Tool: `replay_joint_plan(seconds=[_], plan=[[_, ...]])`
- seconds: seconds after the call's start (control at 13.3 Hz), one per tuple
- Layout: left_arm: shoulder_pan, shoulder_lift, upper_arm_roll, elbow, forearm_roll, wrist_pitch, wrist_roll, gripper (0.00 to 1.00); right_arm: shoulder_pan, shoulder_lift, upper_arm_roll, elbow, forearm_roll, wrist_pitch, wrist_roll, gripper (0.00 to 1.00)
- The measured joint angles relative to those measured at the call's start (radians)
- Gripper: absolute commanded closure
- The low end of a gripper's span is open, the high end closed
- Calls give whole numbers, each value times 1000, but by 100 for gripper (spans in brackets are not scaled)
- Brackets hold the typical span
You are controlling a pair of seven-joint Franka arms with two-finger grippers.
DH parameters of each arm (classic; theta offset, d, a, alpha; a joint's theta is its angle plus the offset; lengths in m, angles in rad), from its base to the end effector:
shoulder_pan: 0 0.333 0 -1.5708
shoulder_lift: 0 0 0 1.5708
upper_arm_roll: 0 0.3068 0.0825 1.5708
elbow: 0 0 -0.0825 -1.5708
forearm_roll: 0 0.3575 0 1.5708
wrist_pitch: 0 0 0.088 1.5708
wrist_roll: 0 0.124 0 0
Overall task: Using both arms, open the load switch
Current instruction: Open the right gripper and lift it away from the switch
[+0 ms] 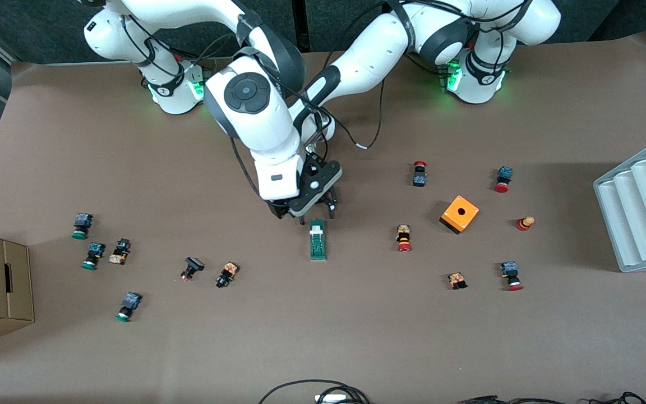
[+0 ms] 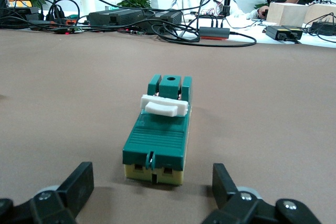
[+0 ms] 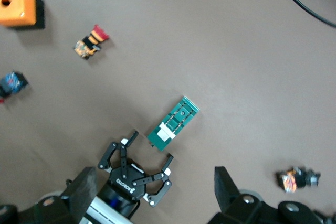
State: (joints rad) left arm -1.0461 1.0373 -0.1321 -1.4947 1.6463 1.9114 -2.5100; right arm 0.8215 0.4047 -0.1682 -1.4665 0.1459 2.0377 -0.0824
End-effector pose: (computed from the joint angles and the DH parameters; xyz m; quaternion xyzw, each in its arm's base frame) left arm 0.3413 -0.5632 0.0682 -0.8128 -0.0892 -0.5738 0.0452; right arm 0.5149 0.4283 0.4511 -0.9352 -0.3415 -0.0726 0.0582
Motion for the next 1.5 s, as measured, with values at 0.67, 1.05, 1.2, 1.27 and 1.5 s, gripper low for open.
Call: replay_joint_plan(seconds=[0.67,1.05,1.2,1.27,1.5], plan=[[0,-45,-2,8,-172,10,229,0,-132,-76,-1,0,-51,-153,283,0],[0,-110,-3,12,-335,16,462,0,-249,-128,10,1,-43,-251,285,0],[2,-139,-3,13,-393,17,563,0,-286,-151,11,1,-40,-292,285,0],[3,-152,-3,13,-416,17,612,0,-302,-160,11,1,-40,-309,286,0],[14,-187,-2,14,-482,17,754,0,-363,-185,12,-3,-39,-347,287,0]])
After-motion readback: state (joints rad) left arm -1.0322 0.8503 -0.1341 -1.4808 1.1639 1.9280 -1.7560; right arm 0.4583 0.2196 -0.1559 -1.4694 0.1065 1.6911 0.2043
